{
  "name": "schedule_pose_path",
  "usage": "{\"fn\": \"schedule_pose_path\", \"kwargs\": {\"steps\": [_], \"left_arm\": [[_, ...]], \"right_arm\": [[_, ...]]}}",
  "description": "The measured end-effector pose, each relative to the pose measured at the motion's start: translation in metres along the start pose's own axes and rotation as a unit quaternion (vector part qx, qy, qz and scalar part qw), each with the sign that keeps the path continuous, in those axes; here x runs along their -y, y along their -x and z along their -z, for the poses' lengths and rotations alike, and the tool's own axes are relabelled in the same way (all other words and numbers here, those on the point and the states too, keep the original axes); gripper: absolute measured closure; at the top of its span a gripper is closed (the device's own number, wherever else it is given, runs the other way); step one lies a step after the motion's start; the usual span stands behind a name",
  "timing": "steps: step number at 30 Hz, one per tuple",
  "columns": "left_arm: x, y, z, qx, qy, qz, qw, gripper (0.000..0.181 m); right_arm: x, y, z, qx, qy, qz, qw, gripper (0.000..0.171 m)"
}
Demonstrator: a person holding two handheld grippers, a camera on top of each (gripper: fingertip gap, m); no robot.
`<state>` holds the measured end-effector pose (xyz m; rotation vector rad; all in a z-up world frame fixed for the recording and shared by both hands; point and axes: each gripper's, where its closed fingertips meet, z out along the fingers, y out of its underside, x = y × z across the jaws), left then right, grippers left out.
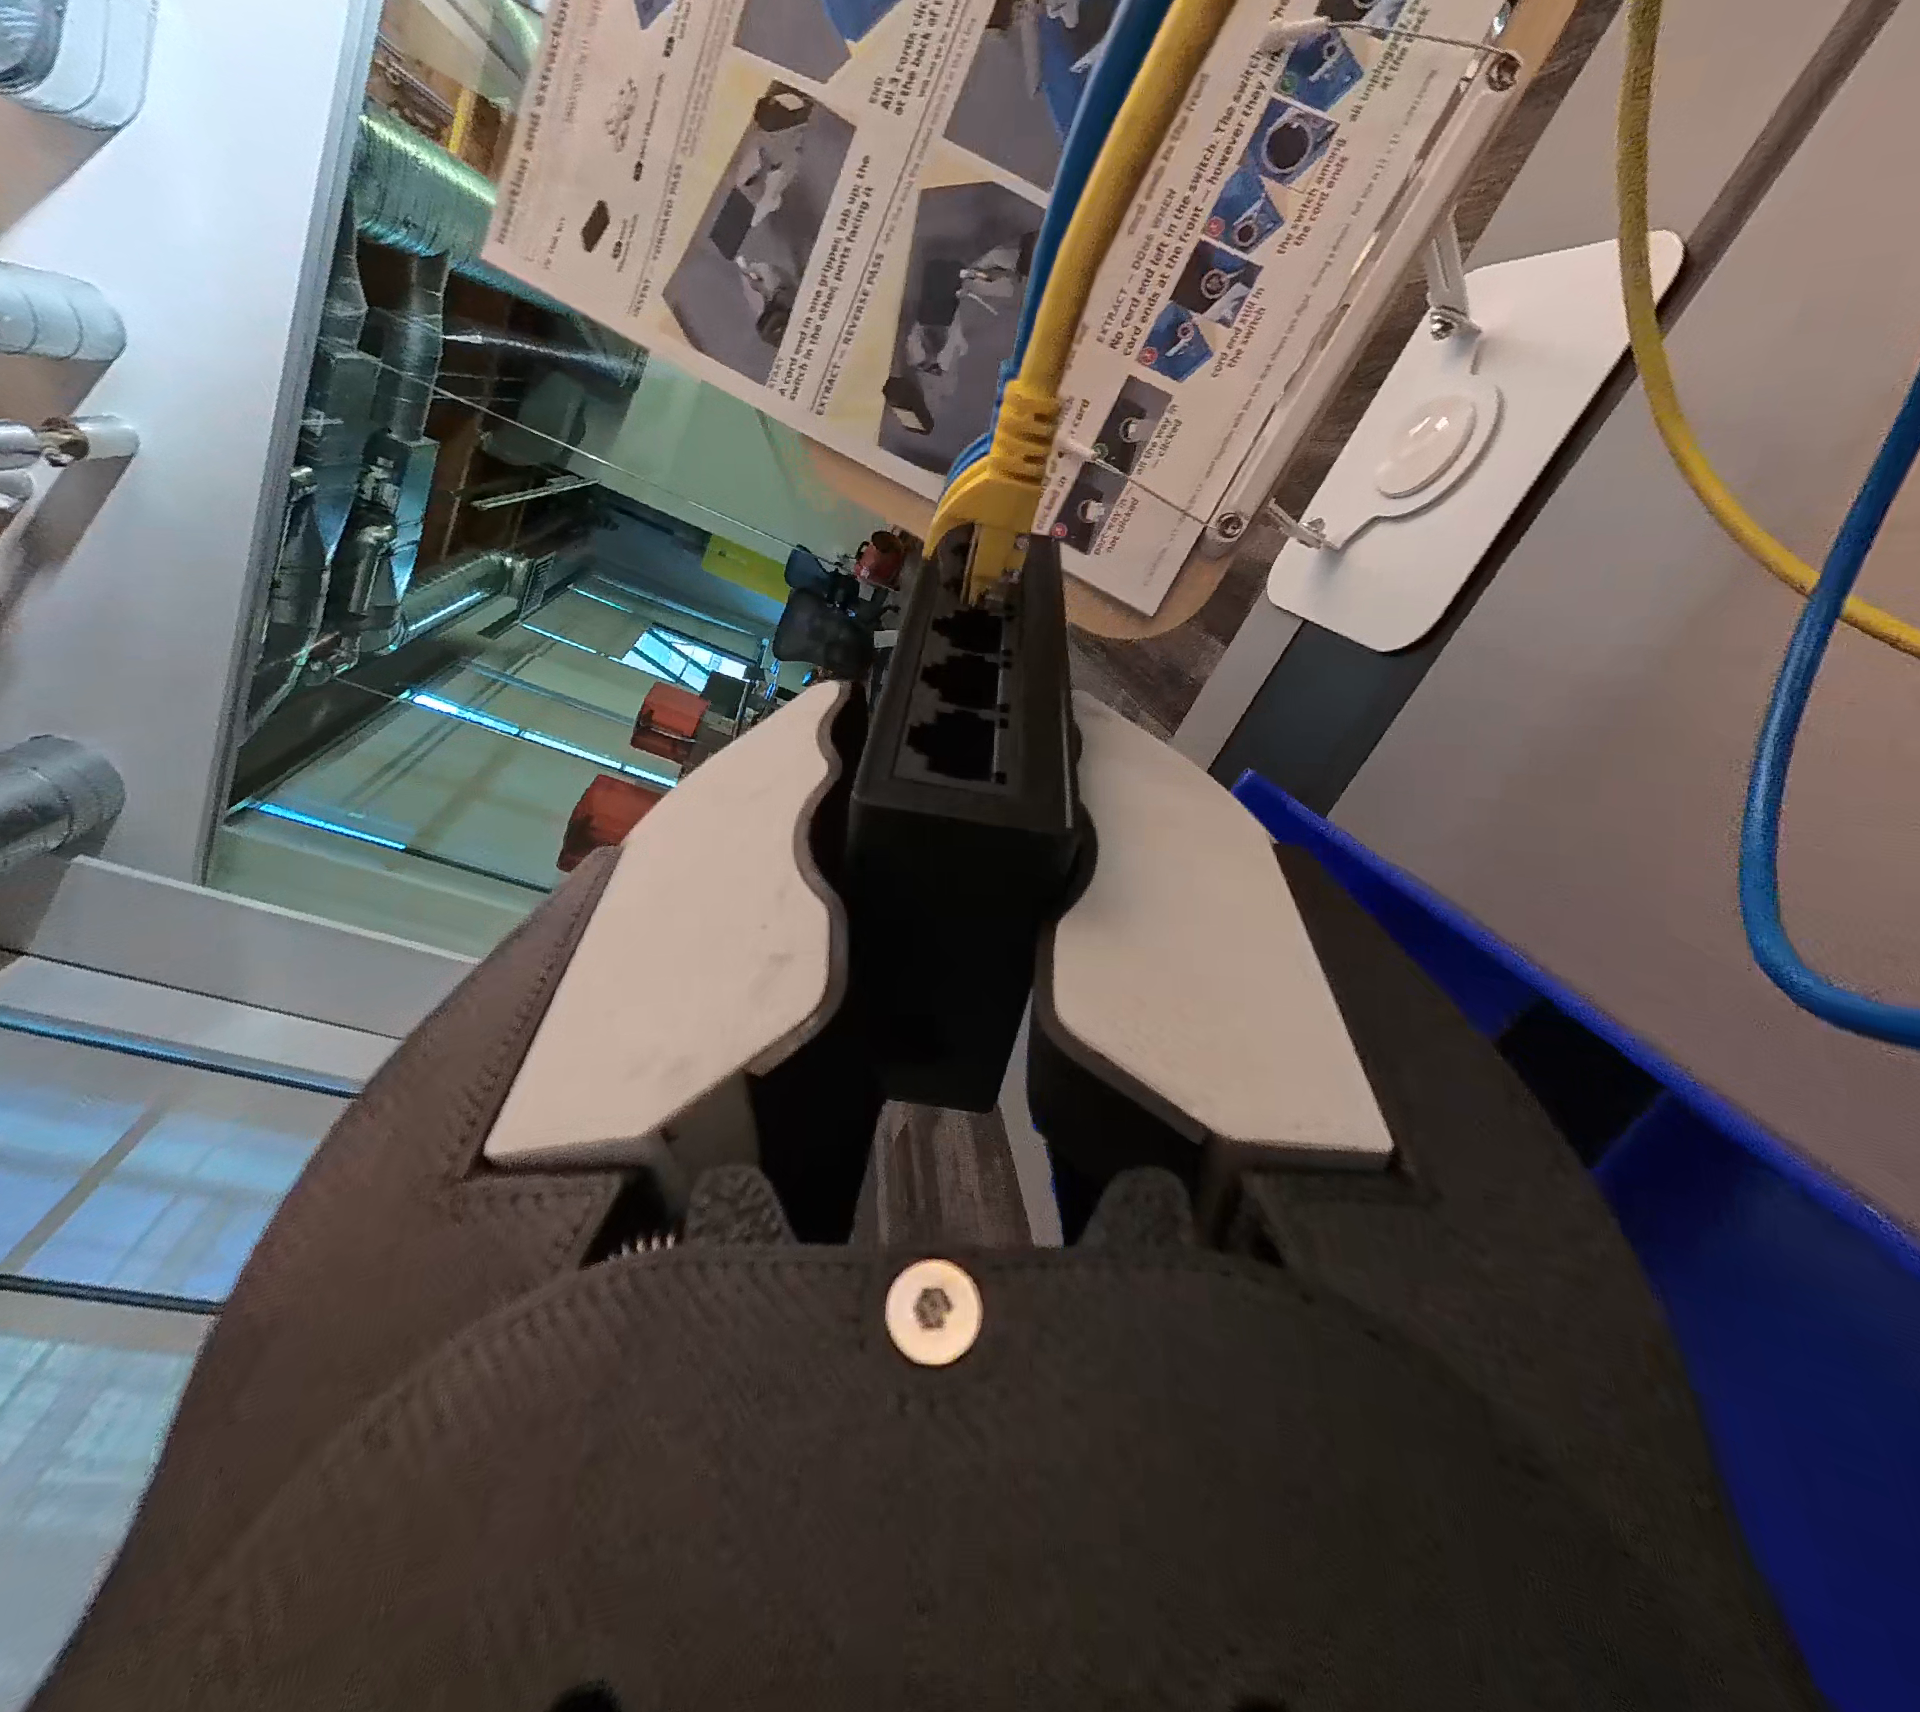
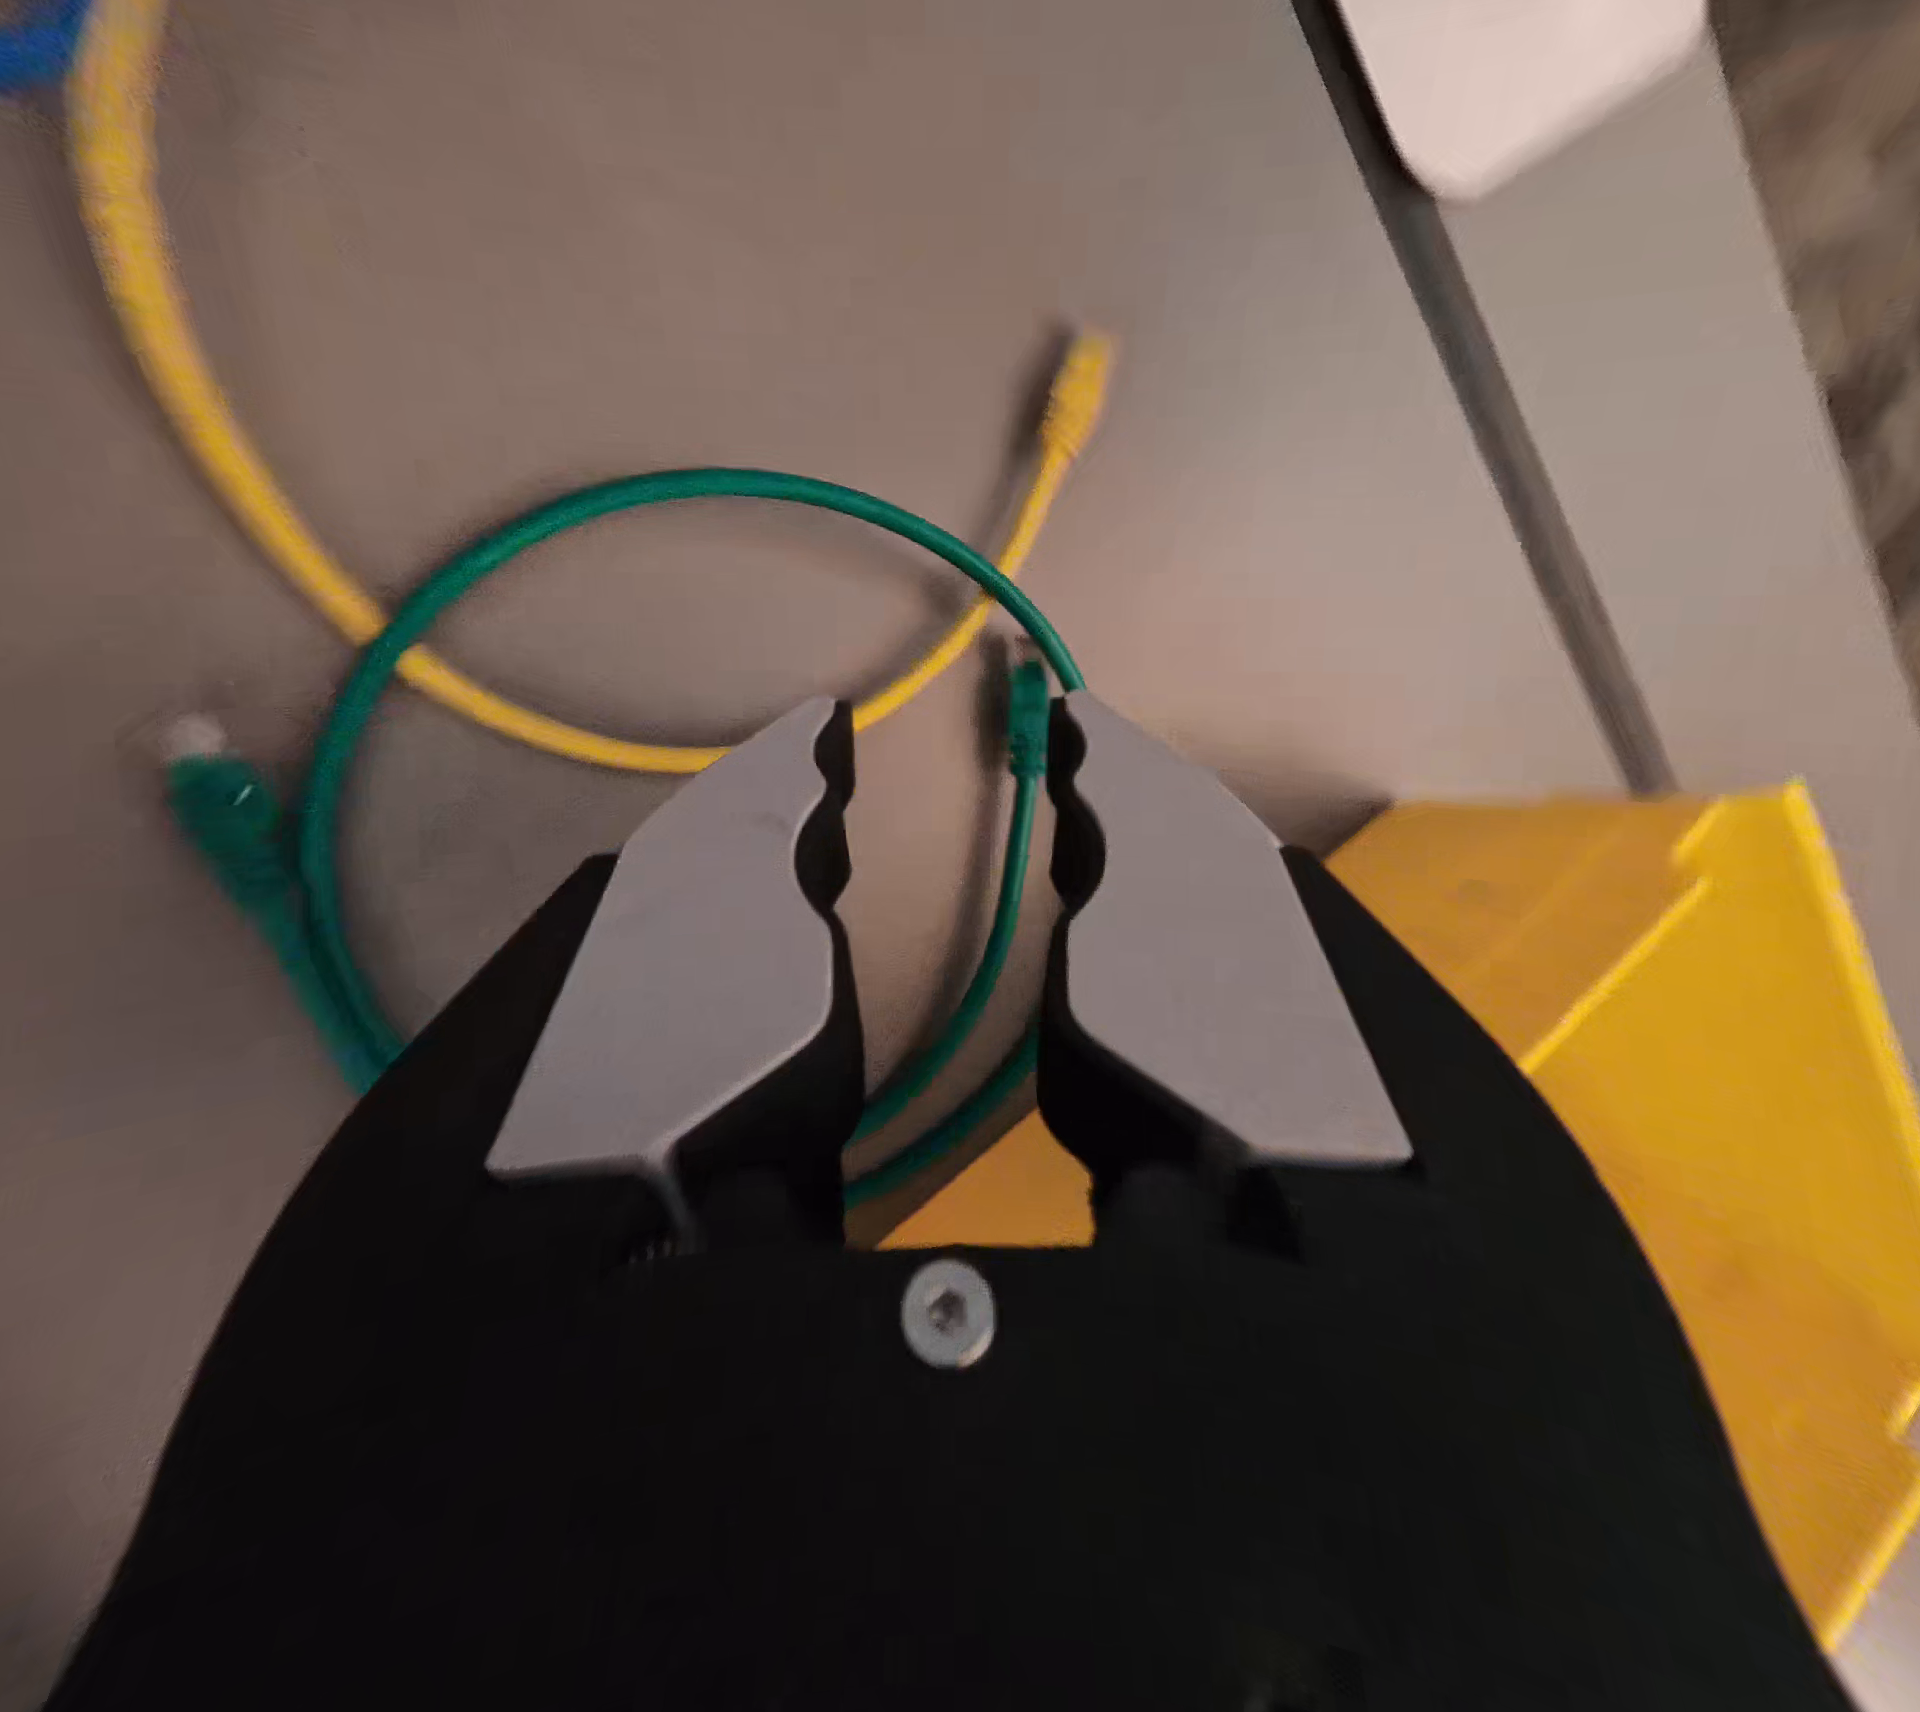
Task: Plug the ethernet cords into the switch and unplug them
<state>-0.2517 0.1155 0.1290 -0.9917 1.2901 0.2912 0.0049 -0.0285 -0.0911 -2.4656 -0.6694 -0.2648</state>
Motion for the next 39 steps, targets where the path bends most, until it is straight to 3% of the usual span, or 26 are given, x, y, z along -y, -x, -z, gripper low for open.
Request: {"fn": "schedule_pose_path", "kwargs": {"steps": [5,12,14,17,21,25,29,35,39], "left_arm": [[-0.001,0.006,0.003,0.006,0.000,0.003,1.000,0.148],[0.002,-0.001,0.000,-0.011,-0.002,0.000,1.000,0.148],[0.003,-0.003,-0.001,-0.014,-0.004,-0.001,1.000,0.149],[0.002,-0.004,-0.001,-0.018,-0.003,-0.001,1.000,0.148],[0.000,0.001,0.001,-0.013,-0.006,0.007,1.000,0.148],[-0.003,0.010,0.006,-0.002,-0.011,0.021,1.000,0.148],[-0.006,0.017,0.010,0.007,-0.013,0.033,0.999,0.148],[-0.008,0.016,0.008,0.006,-0.005,0.034,0.999,0.149],[-0.006,0.012,0.005,0.000,-0.003,0.028,1.000,0.149]], "right_arm": [[-0.031,-0.015,-0.029,0.008,0.113,-0.104,0.988,0.132],[-0.054,-0.025,-0.051,0.074,0.238,-0.104,0.963,0.128],[-0.055,-0.020,-0.060,0.094,0.251,-0.071,0.961,0.127],[-0.052,-0.009,-0.062,0.132,0.258,-0.079,0.954,0.147],[-0.044,0.011,-0.048,0.181,0.220,-0.075,0.956,0.151],[-0.005,0.008,0.014,0.165,0.079,-0.085,0.979,0.153],[0.010,-0.025,0.107,0.051,0.011,-0.065,0.997,0.153],[-0.003,-0.103,0.244,-0.103,-0.045,-0.102,0.988,0.152],[-0.030,-0.139,0.300,-0.151,-0.054,-0.130,0.979,0.152]]}}
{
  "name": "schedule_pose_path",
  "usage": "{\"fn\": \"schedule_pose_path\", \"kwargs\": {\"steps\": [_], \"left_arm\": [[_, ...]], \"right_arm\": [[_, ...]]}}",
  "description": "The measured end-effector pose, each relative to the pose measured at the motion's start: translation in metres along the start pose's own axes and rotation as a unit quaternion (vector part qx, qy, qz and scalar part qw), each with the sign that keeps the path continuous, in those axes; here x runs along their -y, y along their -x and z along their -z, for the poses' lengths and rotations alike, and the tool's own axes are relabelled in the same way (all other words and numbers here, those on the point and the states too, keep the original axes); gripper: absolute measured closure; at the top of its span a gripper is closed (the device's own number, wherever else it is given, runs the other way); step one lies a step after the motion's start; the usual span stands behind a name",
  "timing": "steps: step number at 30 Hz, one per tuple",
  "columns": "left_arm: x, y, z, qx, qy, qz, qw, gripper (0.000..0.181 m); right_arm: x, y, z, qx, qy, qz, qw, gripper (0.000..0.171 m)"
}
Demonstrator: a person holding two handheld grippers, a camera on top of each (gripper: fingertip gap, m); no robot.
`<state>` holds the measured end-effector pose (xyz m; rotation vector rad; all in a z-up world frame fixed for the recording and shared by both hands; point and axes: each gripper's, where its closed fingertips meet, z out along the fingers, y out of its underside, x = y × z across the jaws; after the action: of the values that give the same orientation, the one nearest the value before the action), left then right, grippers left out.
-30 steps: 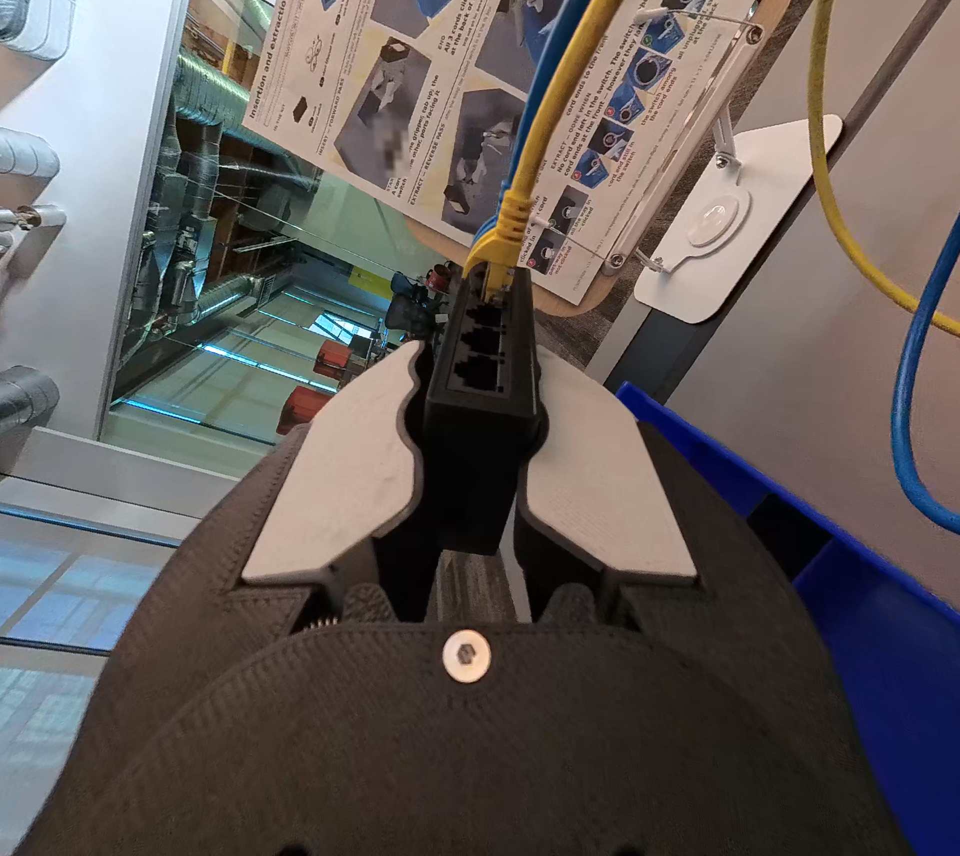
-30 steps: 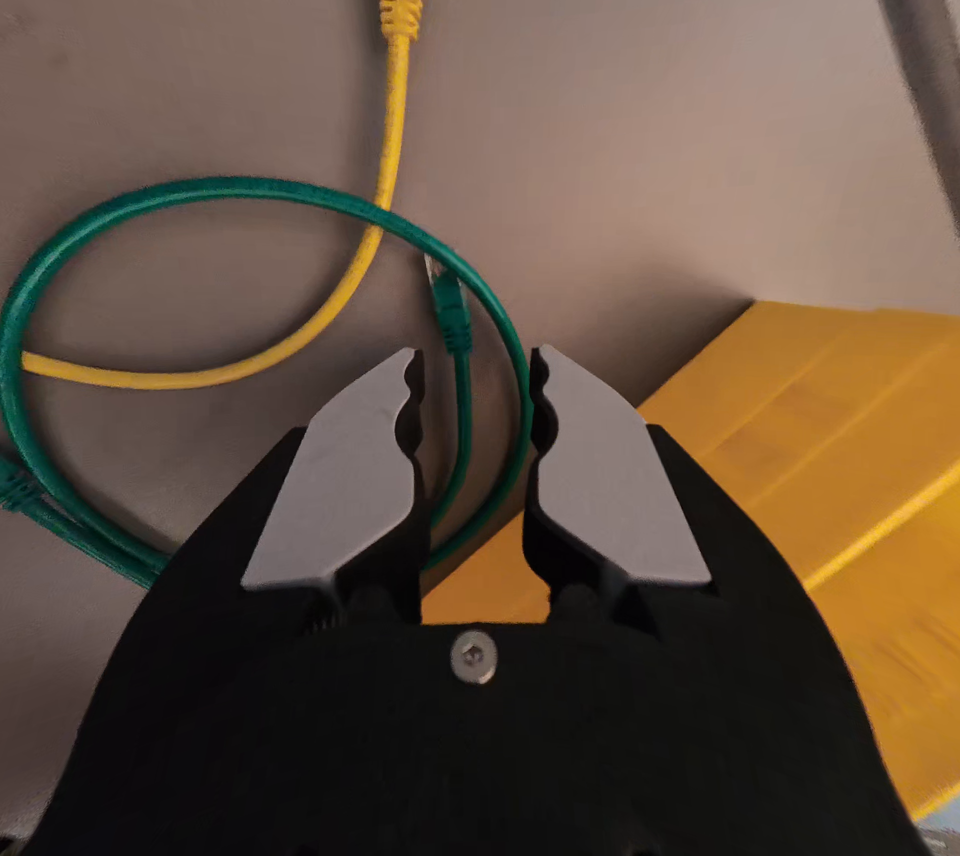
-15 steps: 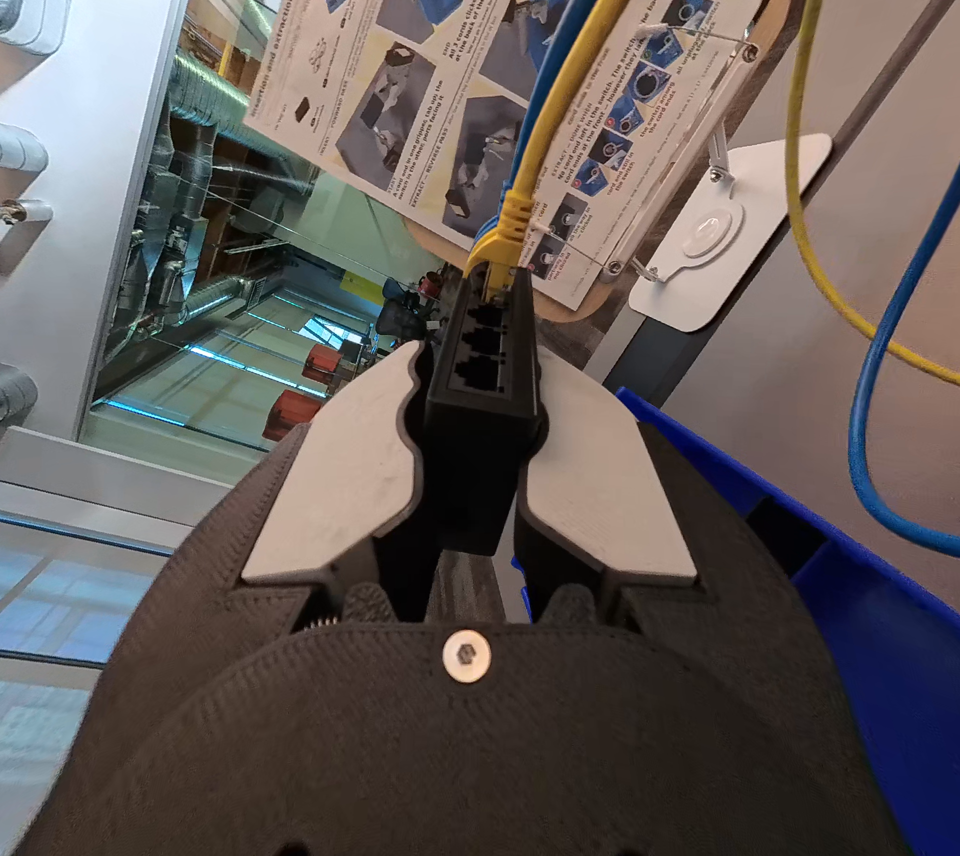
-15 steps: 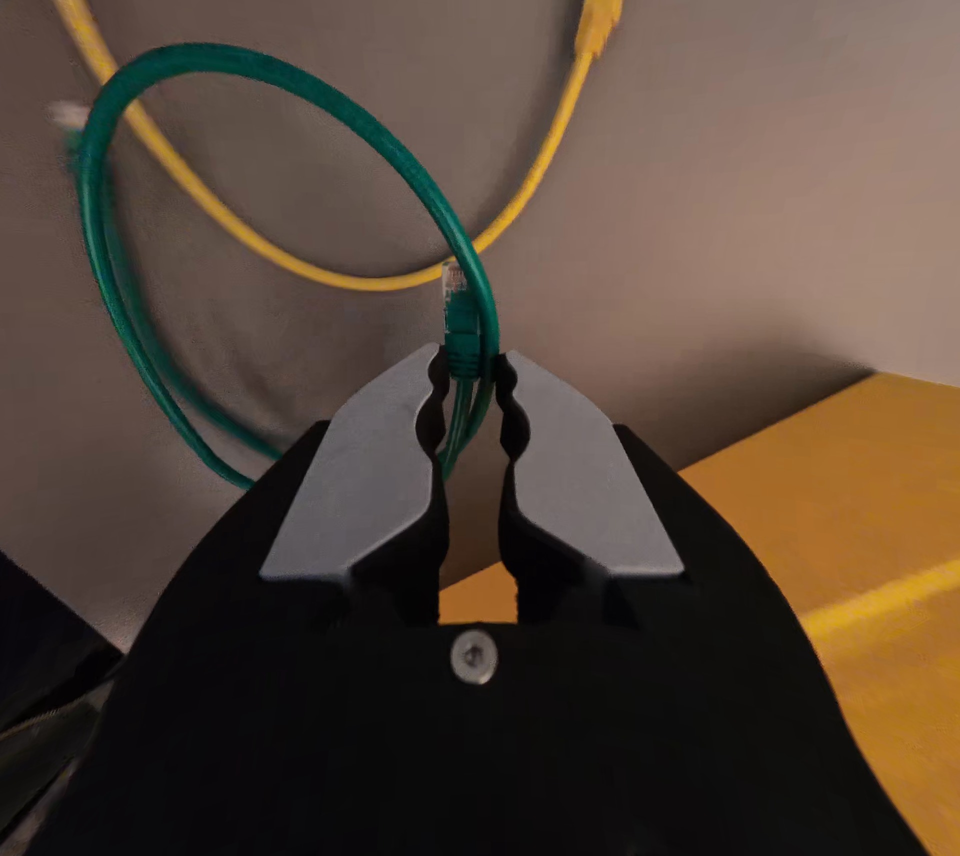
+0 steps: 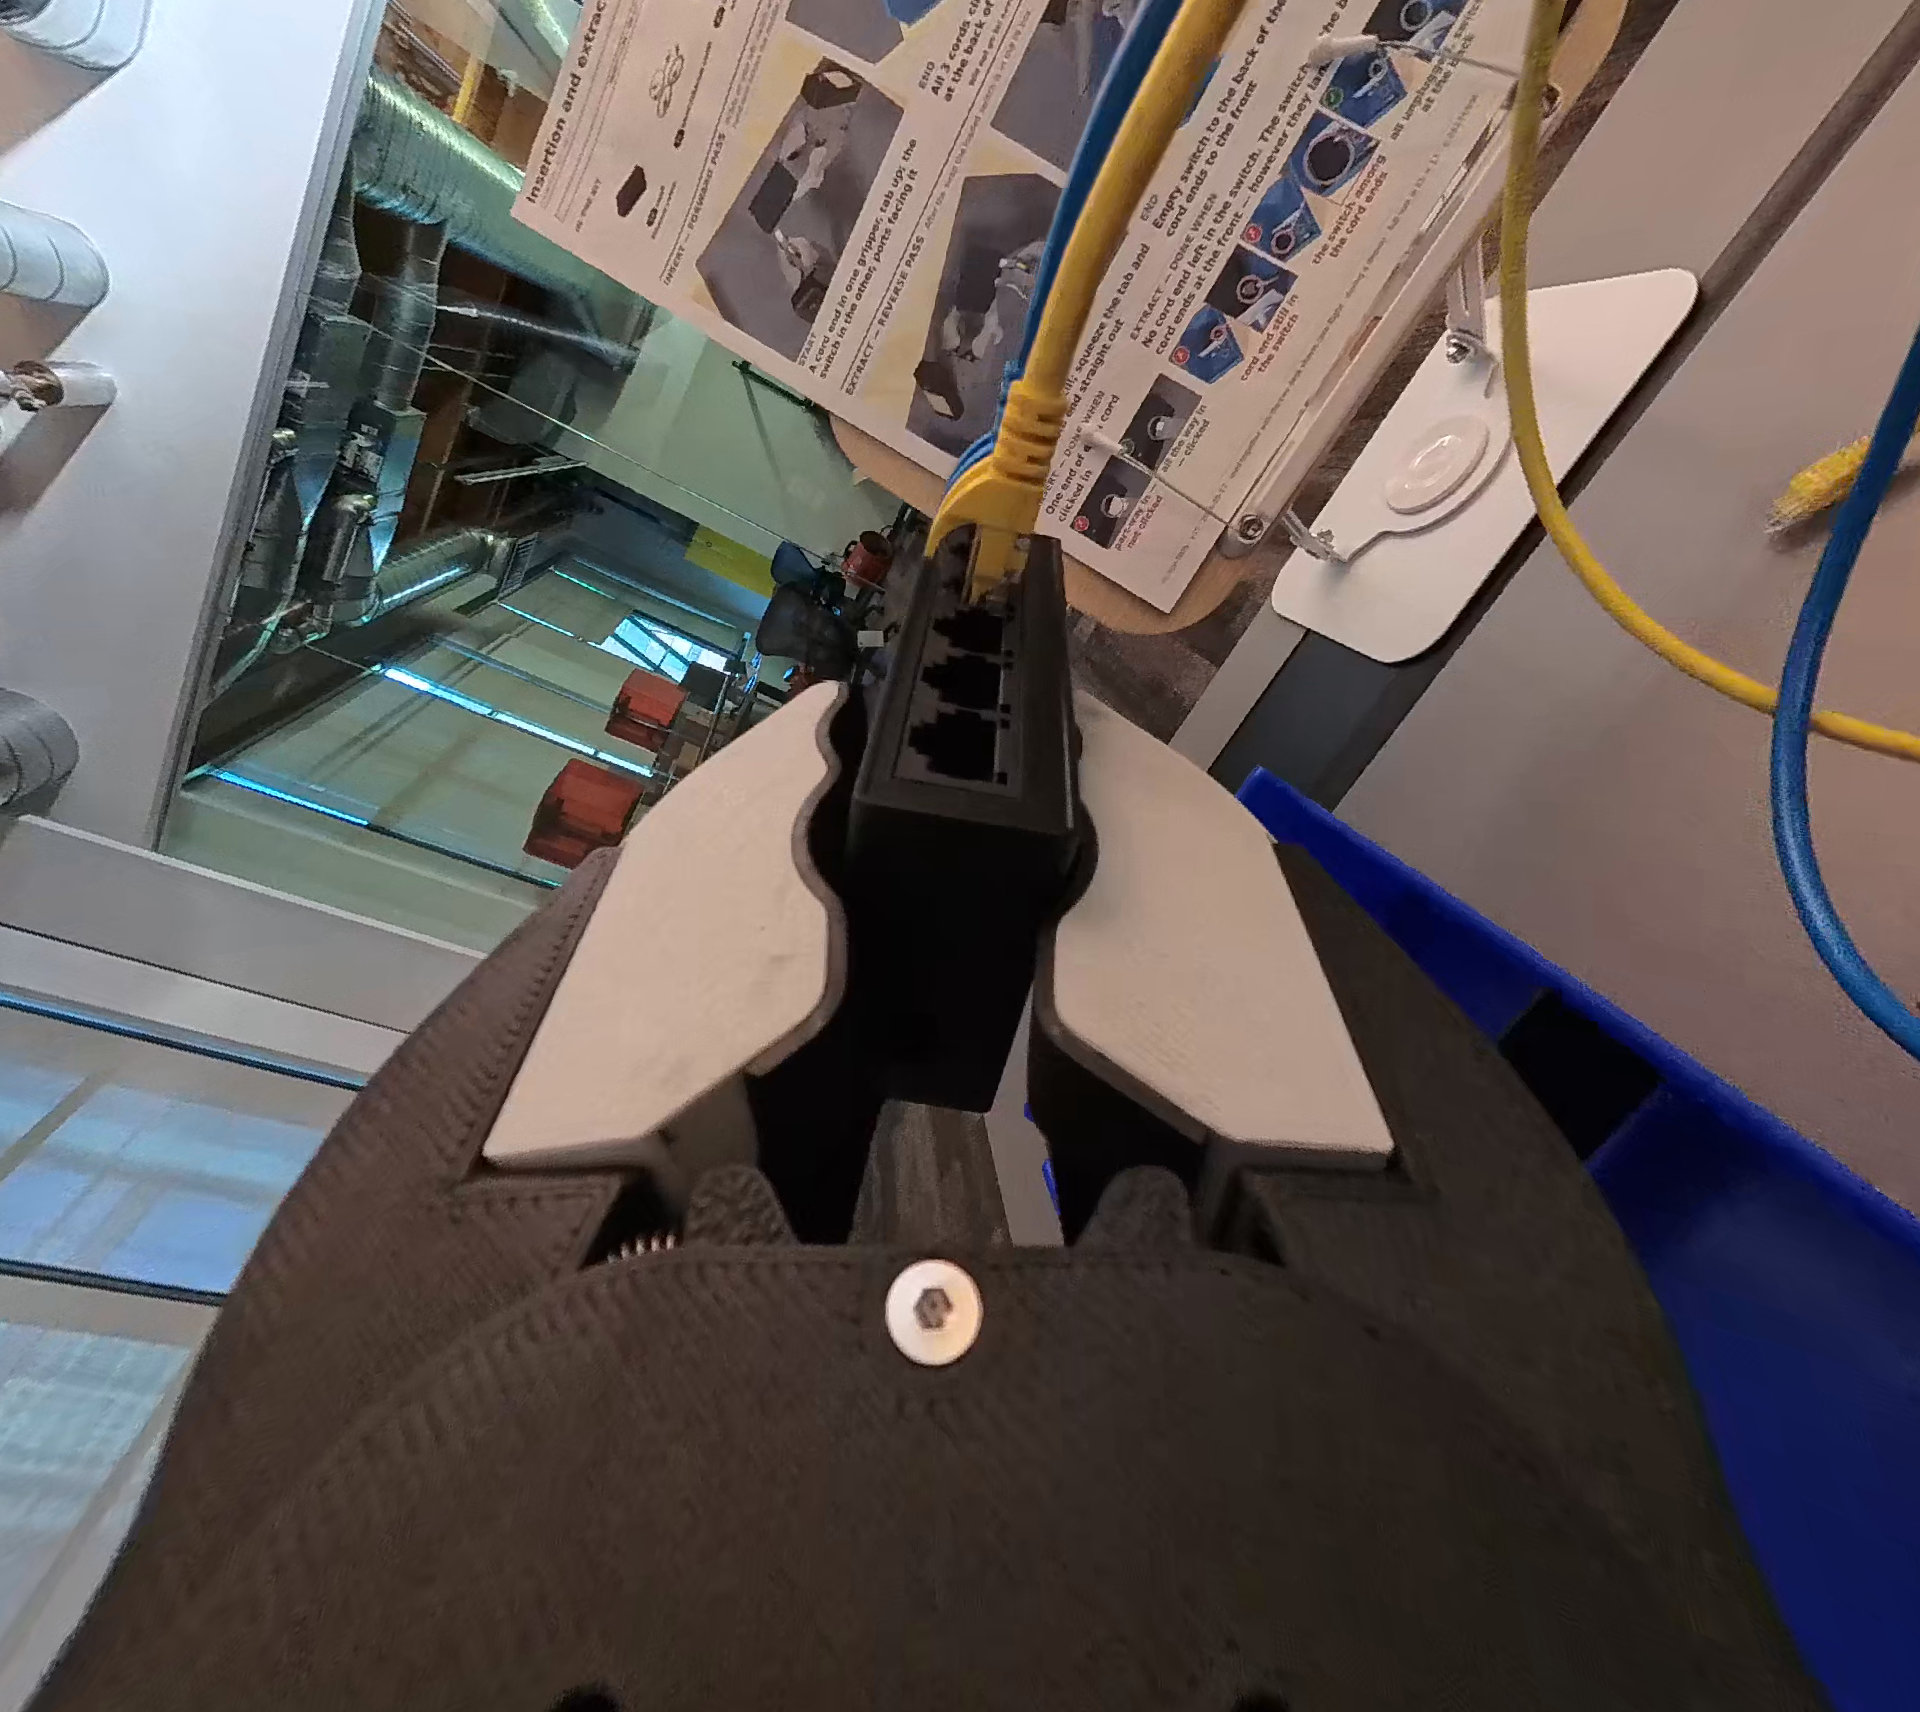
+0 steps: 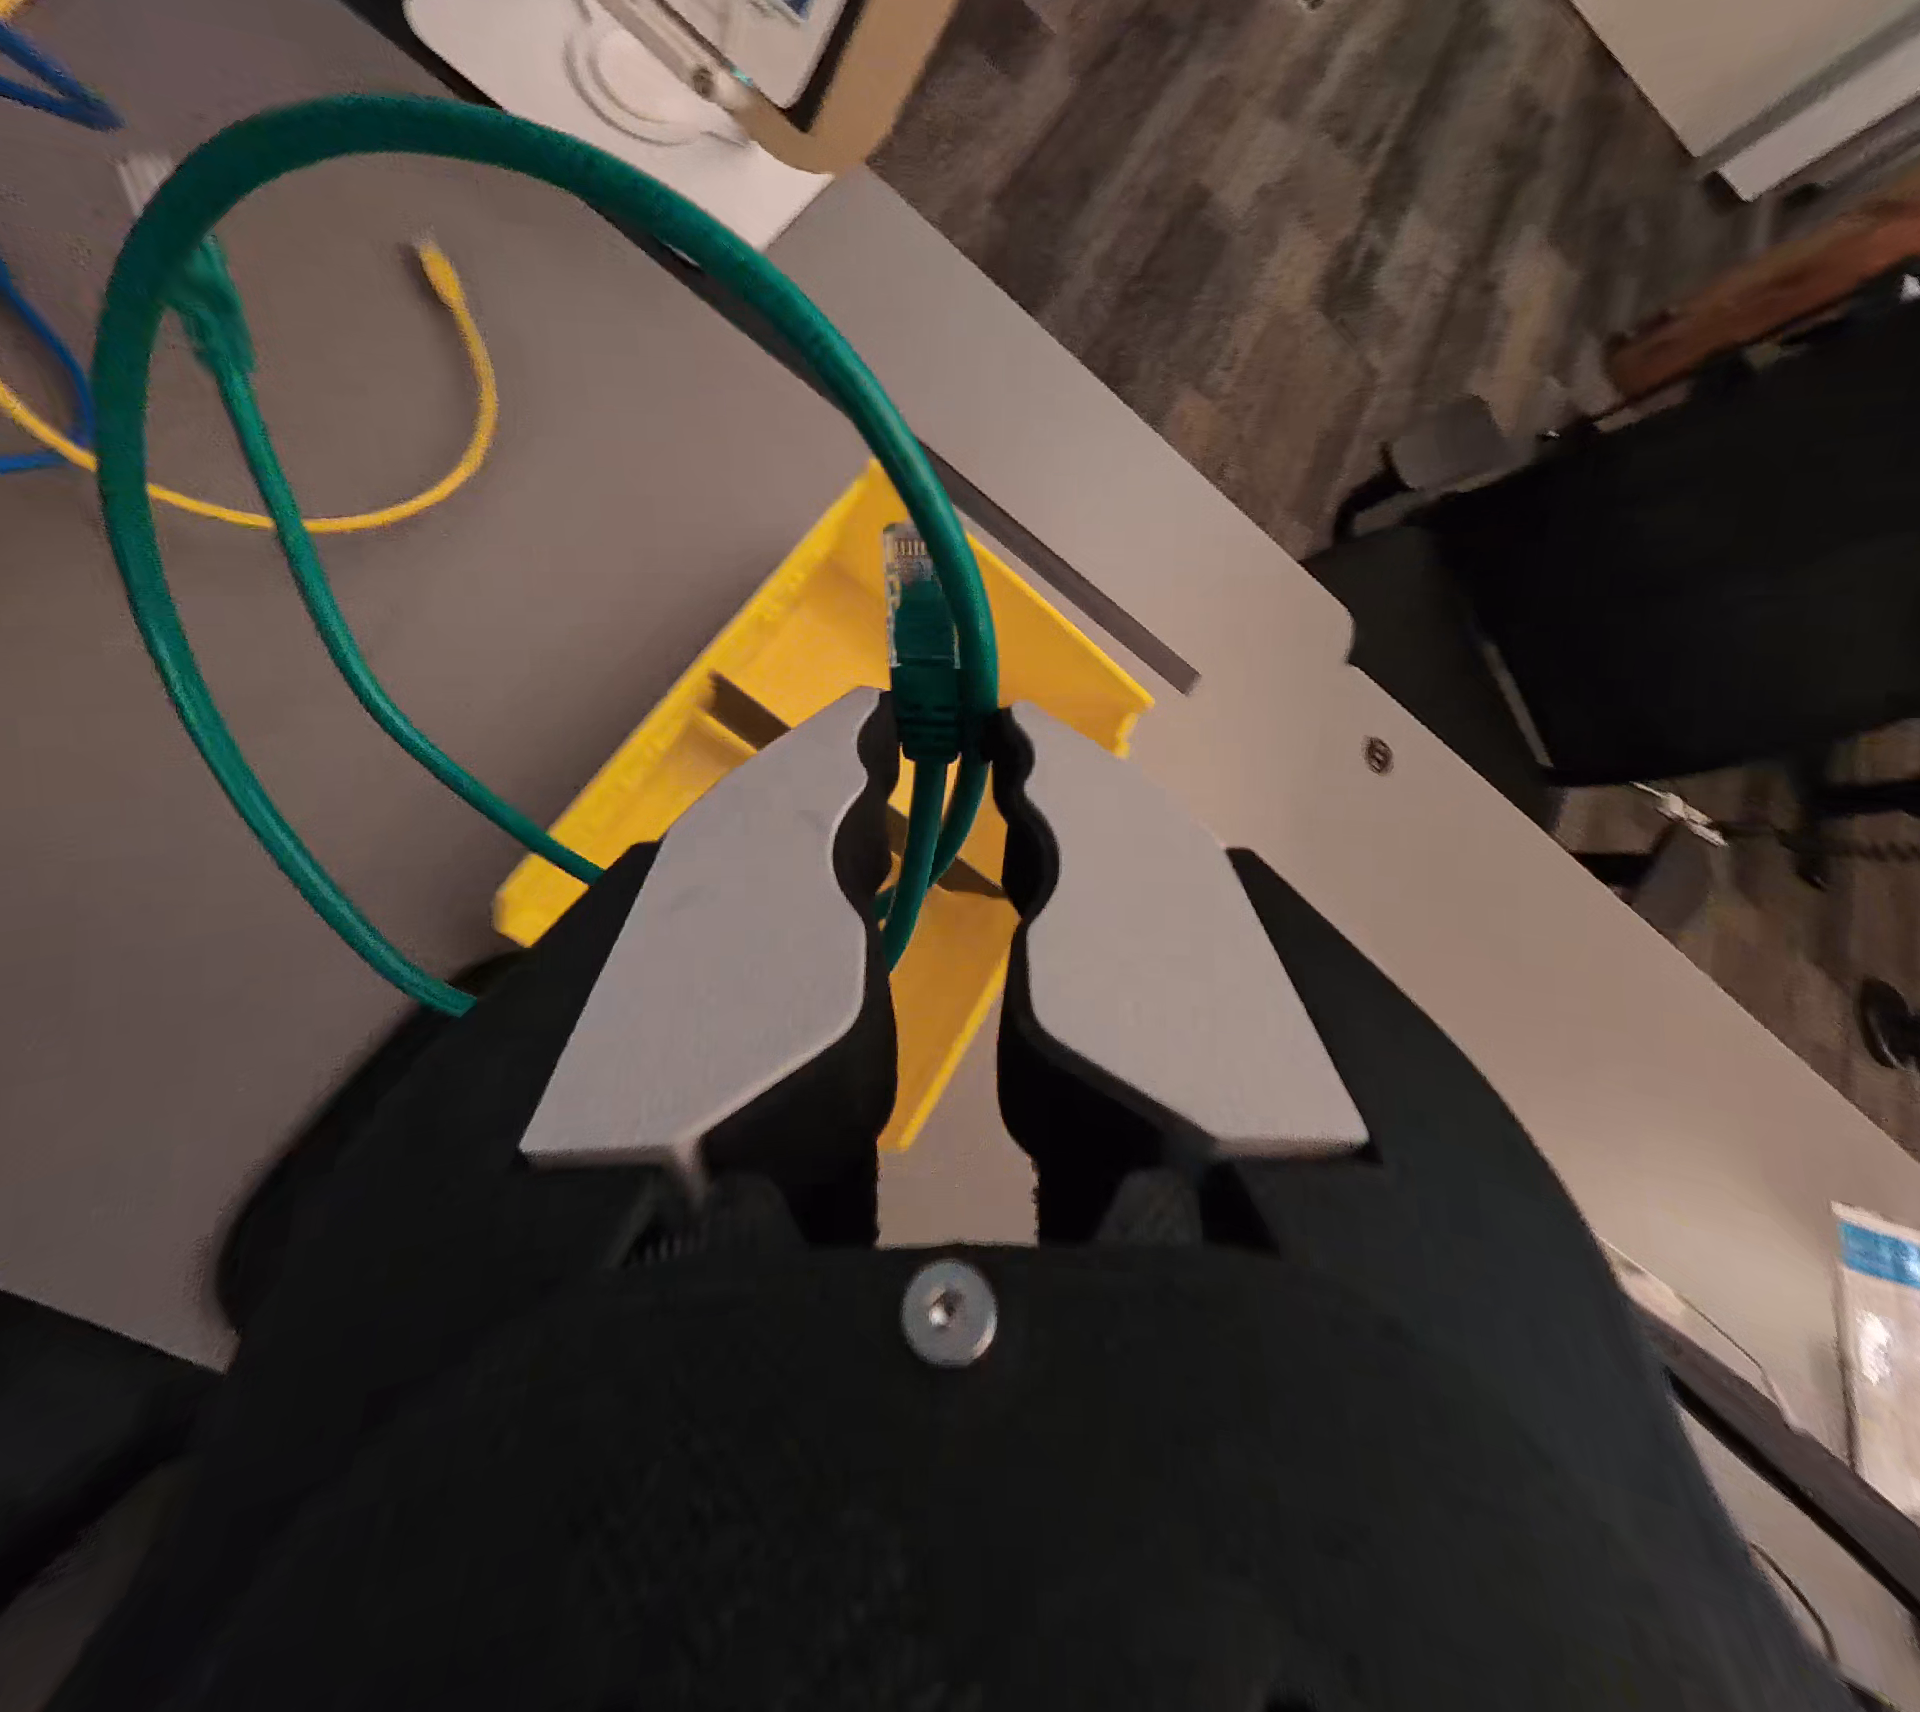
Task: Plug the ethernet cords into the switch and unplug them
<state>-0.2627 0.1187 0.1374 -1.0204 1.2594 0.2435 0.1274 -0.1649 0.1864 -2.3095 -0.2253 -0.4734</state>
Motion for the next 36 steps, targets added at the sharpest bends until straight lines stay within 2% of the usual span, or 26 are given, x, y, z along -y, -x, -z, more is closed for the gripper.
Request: {"fn": "schedule_pose_path", "kwargs": {"steps": [4,10,16,19,22,25,29,31,32,34,36], "left_arm": [[0.002,-0.003,-0.002,-0.004,0.000,-0.004,1.000,0.149],[0.005,-0.006,-0.002,-0.008,-0.002,-0.008,1.000,0.149],[0.007,-0.012,-0.006,-0.013,0.001,-0.017,1.000,0.148],[0.010,-0.017,-0.009,-0.017,0.000,-0.025,1.000,0.148],[0.016,-0.020,-0.010,-0.019,-0.008,-0.028,0.999,0.148],[0.025,-0.023,-0.010,-0.017,-0.026,-0.032,0.999,0.149],[0.042,-0.035,-0.009,-0.028,-0.059,-0.042,0.997,0.149],[0.054,-0.044,-0.008,-0.039,-0.081,-0.047,0.995,0.149],[0.061,-0.049,-0.008,-0.044,-0.096,-0.050,0.993,0.149],[0.077,-0.061,-0.005,-0.057,-0.128,-0.054,0.989,0.149],[0.093,-0.076,-0.003,-0.078,-0.155,-0.057,0.983,0.149]], "right_arm": [[-0.033,-0.033,0.005,-0.040,0.045,-0.006,0.998,0.152],[-0.103,-0.049,-0.048,-0.074,0.163,0.051,0.982,0.152],[-0.144,-0.021,-0.123,-0.081,0.230,0.130,0.961,0.153],[-0.168,0.002,-0.150,-0.071,0.275,0.193,0.939,0.152],[-0.190,0.024,-0.172,-0.029,0.291,0.191,0.937,0.150],[-0.196,0.021,-0.180,-0.030,0.291,0.180,0.939,0.147],[-0.166,0.015,-0.173,-0.023,0.196,0.147,0.969,0.130],[-0.124,0.018,-0.154,-0.015,0.086,0.116,0.989,0.128],[-0.092,0.028,-0.139,-0.003,0.000,0.100,0.995,0.122],[-0.019,0.060,-0.091,0.022,-0.206,0.106,0.973,0.119],[0.037,0.115,-0.028,0.064,-0.395,0.148,0.904,0.119]]}}
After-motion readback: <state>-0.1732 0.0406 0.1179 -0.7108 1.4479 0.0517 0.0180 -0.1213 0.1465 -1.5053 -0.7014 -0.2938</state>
